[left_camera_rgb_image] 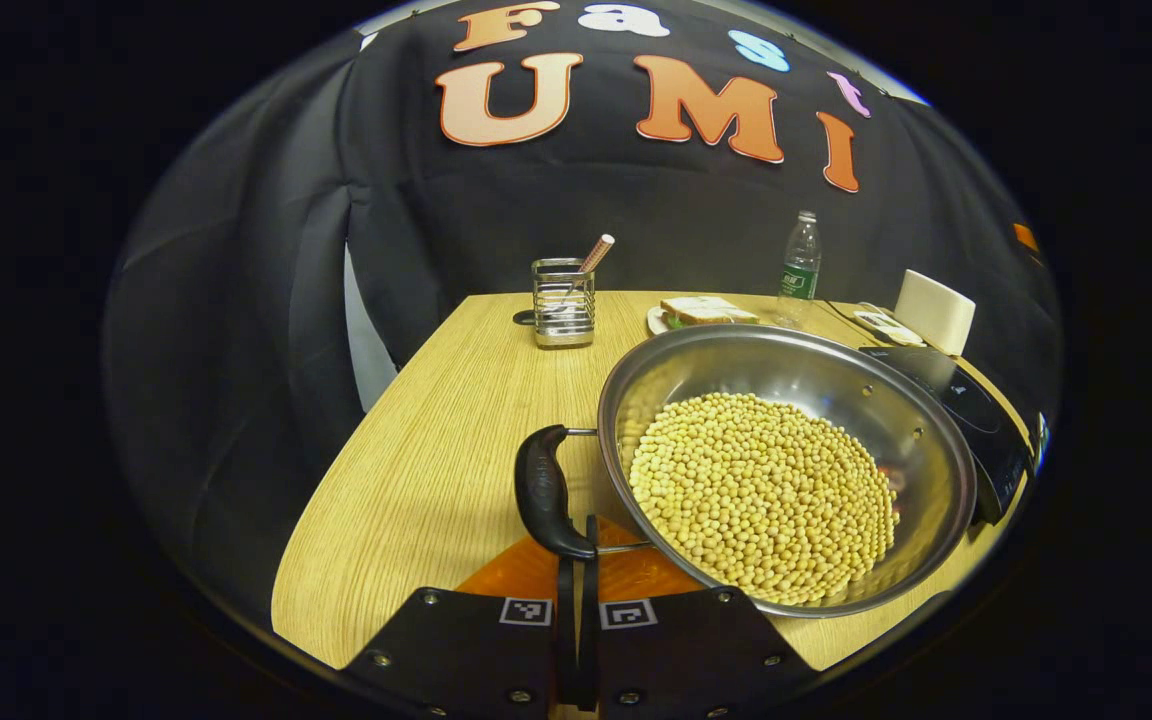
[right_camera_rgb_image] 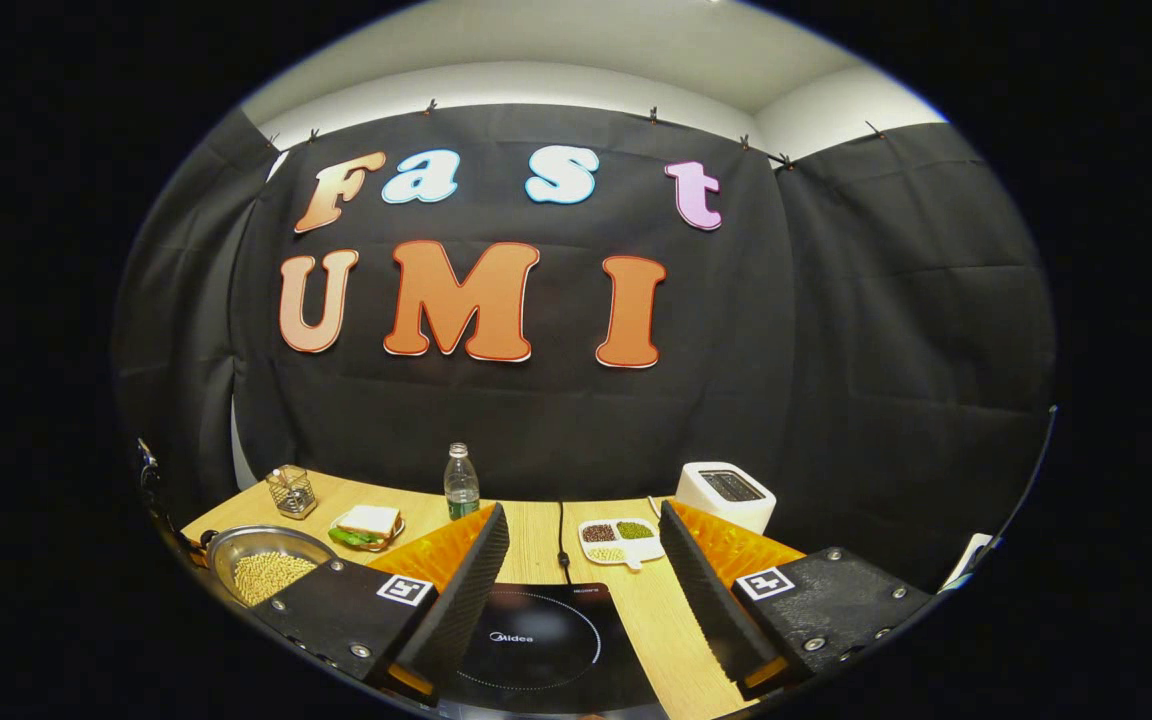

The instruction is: First push the handle of the pot to place it horizontally, then grasp the pot with both hands and set it on the induction cooktop.

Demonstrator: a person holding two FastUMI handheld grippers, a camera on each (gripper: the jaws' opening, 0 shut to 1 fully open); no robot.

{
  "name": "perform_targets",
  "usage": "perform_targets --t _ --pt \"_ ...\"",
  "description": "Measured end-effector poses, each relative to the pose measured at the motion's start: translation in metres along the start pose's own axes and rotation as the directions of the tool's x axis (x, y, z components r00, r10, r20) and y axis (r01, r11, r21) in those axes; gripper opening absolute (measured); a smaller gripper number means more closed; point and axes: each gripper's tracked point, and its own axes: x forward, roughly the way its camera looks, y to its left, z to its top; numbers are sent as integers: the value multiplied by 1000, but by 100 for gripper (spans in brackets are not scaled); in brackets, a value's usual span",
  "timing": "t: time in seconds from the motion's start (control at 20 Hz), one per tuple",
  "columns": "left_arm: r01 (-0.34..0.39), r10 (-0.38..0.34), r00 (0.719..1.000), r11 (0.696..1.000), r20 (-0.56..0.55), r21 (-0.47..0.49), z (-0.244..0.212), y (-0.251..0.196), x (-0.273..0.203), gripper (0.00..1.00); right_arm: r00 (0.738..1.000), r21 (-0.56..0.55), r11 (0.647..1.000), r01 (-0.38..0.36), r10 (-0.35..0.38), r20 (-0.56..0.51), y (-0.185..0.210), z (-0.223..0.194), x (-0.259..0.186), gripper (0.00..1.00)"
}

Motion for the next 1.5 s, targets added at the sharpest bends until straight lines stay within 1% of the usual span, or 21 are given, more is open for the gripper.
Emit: perform_targets --t 0.35,0.5,0.7,0.9,1.0,1.15,1.25,1.35,1.4,1.45,1.5 --pt "3 -3 1000 1000 -2 5 7 11 11 2 1000 7 1000 13 -13 -6 4 -3 0 95" --pt "6 -6 1000 1000 -4 19 8 12 14 2 1000 8 1000 5 -5 -13 12 -7 -2 95" --pt "26 -26 1000 1000 -8 -8 2 16 4 2 1000 27 999 -18 19 -24 32 -15 -6 95" --pt "-6 5 1000 999 -10 -52 -13 39 -19 2 998 66 997 -38 41 -46 60 -33 -7 94" --pt "-27 28 999 998 20 -59 -9 49 -36 2 995 92 994 -56 63 -73 79 -46 -6 94" --pt "-37 39 991 999 131 -21 25 48 -62 2 991 121 990 -78 91 -101 111 -62 -4 95" --pt "-52 50 981 999 185 9 46 43 -70 3 988 129 988 -86 101 -115 133 -72 -3 95" --pt "-39 30 971 999 235 33 68 31 -78 27 983 138 985 -106 124 -134 157 -83 -1 95" --pt "-27 16 967 999 255 40 80 24 -78 32 980 141 984 -110 131 -149 169 -89 1 95" --pt "-12 0 963 999 269 45 88 17 -74 33 976 147 982 -116 140 -164 180 -97 3 95" --pt "1 -14 961 999 275 49 91 11 -71 49 971 155 980 -122 150 -185 192 -106 5 95"
